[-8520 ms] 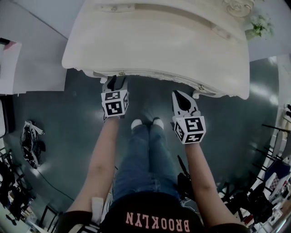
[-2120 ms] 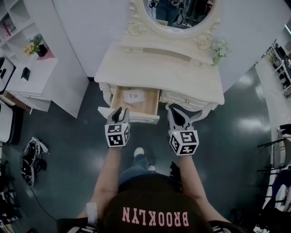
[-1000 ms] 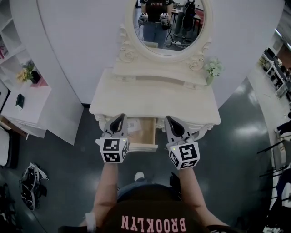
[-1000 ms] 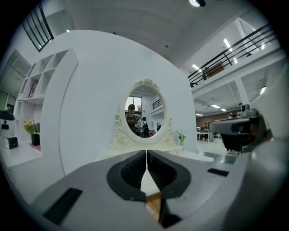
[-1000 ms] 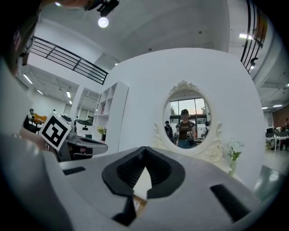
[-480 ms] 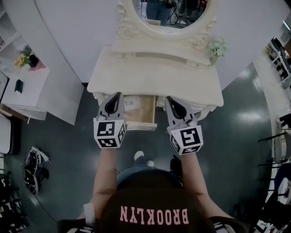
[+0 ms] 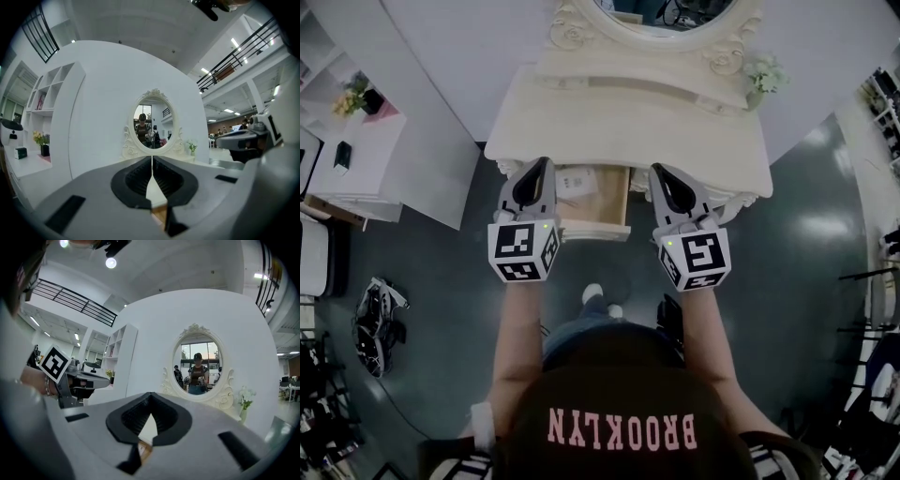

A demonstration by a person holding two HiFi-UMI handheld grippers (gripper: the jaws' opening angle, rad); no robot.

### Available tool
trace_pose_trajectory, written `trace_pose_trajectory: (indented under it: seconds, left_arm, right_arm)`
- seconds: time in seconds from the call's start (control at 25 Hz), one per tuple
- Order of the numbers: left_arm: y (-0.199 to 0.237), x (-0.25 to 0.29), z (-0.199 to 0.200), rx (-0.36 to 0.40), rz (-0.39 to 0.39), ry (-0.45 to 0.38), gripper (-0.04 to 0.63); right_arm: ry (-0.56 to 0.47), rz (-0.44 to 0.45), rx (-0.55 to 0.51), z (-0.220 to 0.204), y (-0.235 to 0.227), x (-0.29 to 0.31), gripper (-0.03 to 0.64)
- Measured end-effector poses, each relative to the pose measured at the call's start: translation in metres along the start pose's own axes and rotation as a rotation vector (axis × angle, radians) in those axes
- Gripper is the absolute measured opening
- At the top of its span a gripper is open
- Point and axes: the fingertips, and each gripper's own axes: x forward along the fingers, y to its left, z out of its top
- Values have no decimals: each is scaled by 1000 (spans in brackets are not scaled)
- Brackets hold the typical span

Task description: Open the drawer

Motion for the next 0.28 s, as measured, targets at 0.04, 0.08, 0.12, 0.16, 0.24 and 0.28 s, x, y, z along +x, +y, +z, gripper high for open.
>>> trace_pose_trajectory:
  seconds: [0.04,0.08,0.12,0.16,0.24,0.28]
  left_arm:
    - [-1,1,1,2,-1,0,11]
    - [-1,2,1,5,-3,0,12]
    - [-2,3,1,6,-6,1,12]
    - [-3,4,0,8,-9,2,12]
    - [-5,6,0,10,-15,2,12]
    - [-5,7,-1,10,-17,1,12]
  right_arm:
    - [4,-1,-3,-1,0,1,-5]
    - [8,-2,-5,-2,0,2,-5]
    - [10,-4,-6,-3,0,2,-5]
    - [10,-5,-4,-4,-1,3,-5]
    - [7,-8,0,-4,-2,3,-5]
    - [5,-9,2,-4,-2,4,-5]
